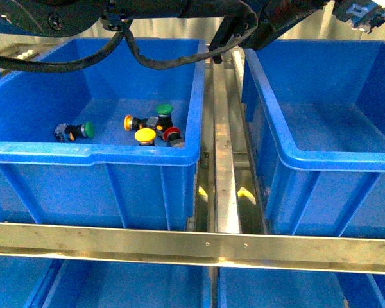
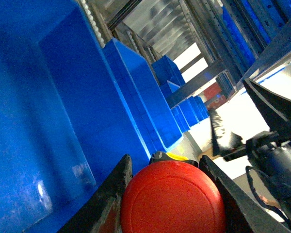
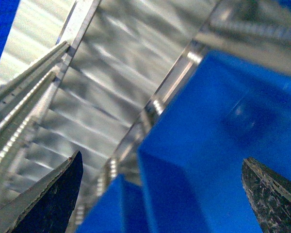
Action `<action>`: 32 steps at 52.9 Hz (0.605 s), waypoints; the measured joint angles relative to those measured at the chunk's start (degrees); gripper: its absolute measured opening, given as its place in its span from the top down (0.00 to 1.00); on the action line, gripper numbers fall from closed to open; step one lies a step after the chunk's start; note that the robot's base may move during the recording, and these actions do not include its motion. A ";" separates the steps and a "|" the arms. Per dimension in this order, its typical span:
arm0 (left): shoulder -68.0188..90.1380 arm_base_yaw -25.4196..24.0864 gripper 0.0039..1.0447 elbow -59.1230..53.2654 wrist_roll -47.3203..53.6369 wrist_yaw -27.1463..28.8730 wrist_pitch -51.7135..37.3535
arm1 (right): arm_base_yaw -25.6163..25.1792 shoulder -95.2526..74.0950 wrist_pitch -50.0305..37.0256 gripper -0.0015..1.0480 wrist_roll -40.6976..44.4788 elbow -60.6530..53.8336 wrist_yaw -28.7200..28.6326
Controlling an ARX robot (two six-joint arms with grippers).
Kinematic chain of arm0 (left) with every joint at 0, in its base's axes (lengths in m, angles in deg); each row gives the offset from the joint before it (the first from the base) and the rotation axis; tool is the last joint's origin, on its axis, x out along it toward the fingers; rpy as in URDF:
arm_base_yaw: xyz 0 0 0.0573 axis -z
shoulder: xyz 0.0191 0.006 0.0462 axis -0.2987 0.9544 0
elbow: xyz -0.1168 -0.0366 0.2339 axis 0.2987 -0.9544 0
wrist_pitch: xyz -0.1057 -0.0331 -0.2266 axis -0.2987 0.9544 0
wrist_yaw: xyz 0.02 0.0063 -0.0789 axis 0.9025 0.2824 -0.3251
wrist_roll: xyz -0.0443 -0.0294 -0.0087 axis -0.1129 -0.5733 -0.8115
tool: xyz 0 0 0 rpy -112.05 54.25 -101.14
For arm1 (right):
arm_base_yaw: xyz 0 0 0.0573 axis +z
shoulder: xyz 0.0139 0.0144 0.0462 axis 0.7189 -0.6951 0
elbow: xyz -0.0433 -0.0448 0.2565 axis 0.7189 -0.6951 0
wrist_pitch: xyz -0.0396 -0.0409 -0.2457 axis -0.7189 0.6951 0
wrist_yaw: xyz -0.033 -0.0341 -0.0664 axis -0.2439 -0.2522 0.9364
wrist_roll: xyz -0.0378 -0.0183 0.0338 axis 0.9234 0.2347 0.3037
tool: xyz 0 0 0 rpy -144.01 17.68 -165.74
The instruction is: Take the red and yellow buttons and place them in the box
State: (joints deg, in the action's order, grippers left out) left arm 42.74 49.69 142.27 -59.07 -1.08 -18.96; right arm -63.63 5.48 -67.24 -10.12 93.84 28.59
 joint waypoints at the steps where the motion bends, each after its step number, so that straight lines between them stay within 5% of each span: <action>1: 0.00 -0.07 0.68 0.11 -0.17 -0.02 -0.17 | 0.72 -0.72 0.07 0.06 -2.51 0.24 -0.02; 8: 0.00 -0.31 0.68 0.48 -0.59 -0.44 -0.76 | 5.38 -4.35 0.52 0.06 -19.17 0.92 0.85; 16: 0.22 -0.48 0.68 1.03 -1.03 -1.05 -1.73 | 9.99 -6.93 1.42 0.06 -28.44 1.66 1.70; 32: 3.78 -0.20 0.68 4.02 -1.05 -1.62 -1.86 | 16.50 -6.86 2.73 0.06 -32.26 3.34 1.25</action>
State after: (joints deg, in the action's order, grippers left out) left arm 46.52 49.50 146.29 -60.12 -2.69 -20.82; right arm -47.13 -1.38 -64.51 -42.38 97.18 29.84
